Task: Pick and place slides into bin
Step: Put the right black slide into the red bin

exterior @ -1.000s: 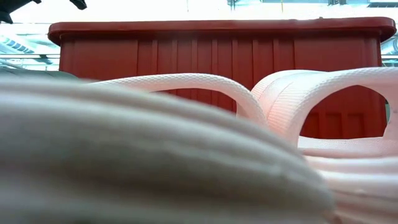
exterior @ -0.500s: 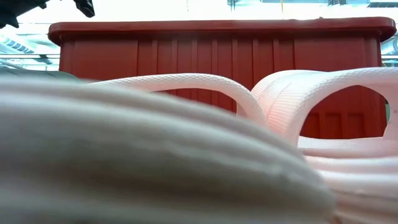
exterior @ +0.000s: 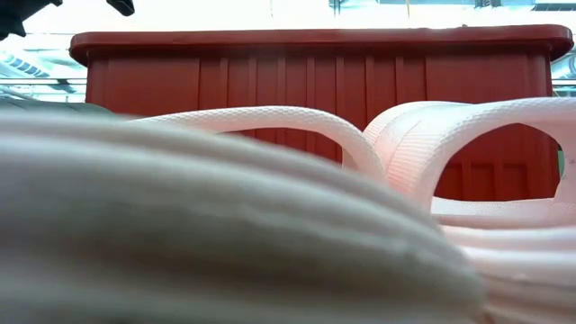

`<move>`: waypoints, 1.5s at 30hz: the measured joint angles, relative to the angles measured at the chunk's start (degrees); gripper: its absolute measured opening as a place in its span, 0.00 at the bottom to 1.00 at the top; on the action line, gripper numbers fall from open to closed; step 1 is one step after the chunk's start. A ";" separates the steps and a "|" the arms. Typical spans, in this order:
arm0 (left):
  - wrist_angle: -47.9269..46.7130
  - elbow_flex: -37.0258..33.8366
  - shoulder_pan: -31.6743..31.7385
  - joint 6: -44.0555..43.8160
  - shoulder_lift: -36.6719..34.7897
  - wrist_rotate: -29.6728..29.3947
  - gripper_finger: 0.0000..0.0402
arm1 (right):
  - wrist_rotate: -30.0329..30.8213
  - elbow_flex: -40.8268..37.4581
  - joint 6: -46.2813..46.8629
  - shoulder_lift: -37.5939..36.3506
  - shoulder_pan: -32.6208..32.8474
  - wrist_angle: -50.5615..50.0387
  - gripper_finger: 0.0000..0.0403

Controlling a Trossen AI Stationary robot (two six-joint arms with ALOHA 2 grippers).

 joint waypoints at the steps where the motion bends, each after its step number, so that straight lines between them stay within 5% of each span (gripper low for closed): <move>1: -0.10 0.00 -0.21 0.00 0.02 0.00 0.46 | -1.51 0.98 2.14 0.75 0.00 -2.26 0.50; 14: -0.93 0.00 -0.57 -0.23 0.02 -0.44 0.46 | -30.64 2.09 23.64 4.64 0.00 -13.90 0.43; 26: -1.08 0.00 -0.57 -1.14 0.02 -0.49 0.46 | -48.58 -14.61 31.81 4.62 1.15 11.48 0.43; 37: -1.10 0.00 -0.57 -1.25 0.02 -0.57 0.46 | -51.45 -34.10 43.86 4.57 3.44 38.72 0.42; 45: -1.55 0.00 -0.57 -1.27 0.02 -0.57 0.46 | -51.02 -38.26 46.09 4.55 4.16 42.72 0.41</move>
